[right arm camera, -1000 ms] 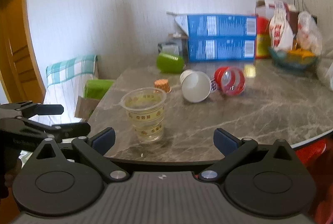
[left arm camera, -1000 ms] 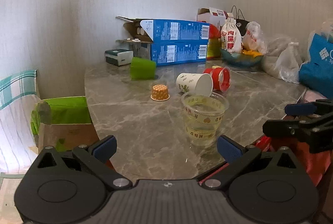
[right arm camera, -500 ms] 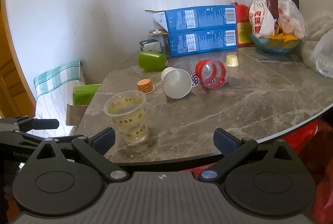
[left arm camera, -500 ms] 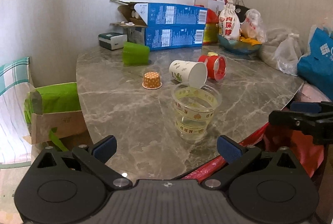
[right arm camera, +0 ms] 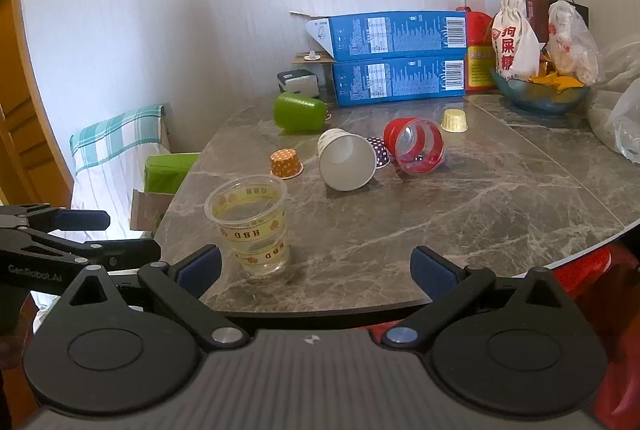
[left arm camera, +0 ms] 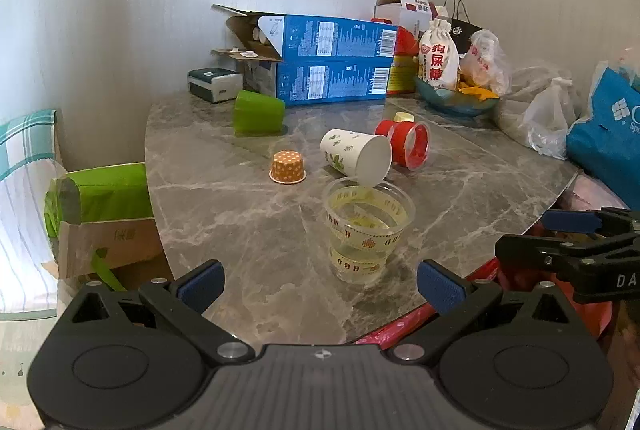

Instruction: Flip cup upright

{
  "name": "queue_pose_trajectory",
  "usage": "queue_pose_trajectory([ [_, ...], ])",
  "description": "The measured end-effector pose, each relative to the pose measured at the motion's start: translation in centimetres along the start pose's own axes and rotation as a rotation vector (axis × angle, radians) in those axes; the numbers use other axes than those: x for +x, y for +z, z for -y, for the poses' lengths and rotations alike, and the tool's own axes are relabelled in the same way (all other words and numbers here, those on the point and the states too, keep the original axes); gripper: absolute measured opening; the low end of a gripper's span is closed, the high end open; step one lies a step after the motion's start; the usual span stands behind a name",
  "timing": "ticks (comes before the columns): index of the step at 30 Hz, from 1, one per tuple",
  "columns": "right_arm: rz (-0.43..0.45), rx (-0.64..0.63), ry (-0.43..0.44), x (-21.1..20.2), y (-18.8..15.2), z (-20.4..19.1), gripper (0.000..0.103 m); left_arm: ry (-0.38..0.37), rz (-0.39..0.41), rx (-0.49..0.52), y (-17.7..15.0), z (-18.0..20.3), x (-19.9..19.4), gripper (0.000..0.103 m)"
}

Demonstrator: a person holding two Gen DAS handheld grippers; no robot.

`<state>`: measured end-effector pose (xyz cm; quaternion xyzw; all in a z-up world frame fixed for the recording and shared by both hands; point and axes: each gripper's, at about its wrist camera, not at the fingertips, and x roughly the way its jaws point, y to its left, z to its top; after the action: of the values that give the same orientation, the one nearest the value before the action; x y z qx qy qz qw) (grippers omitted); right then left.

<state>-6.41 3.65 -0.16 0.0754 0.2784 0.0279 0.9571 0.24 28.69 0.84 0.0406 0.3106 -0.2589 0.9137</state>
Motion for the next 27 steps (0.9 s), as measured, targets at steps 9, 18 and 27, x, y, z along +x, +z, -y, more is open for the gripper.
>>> queue_pose_trajectory([
  [9,0.005,0.025,0.012,0.4,-0.1,0.5,0.102,0.016,0.006,-0.018,0.1,-0.4,0.4,0.103],
  [18,0.011,0.034,0.024,0.5,-0.1,0.7,0.102,-0.001,0.013,-0.029,0.1,-0.8,0.4,0.103],
  [27,0.024,0.048,0.024,0.3,-0.2,1.1,0.102,-0.024,0.024,-0.014,0.2,0.1,0.1,0.103],
])
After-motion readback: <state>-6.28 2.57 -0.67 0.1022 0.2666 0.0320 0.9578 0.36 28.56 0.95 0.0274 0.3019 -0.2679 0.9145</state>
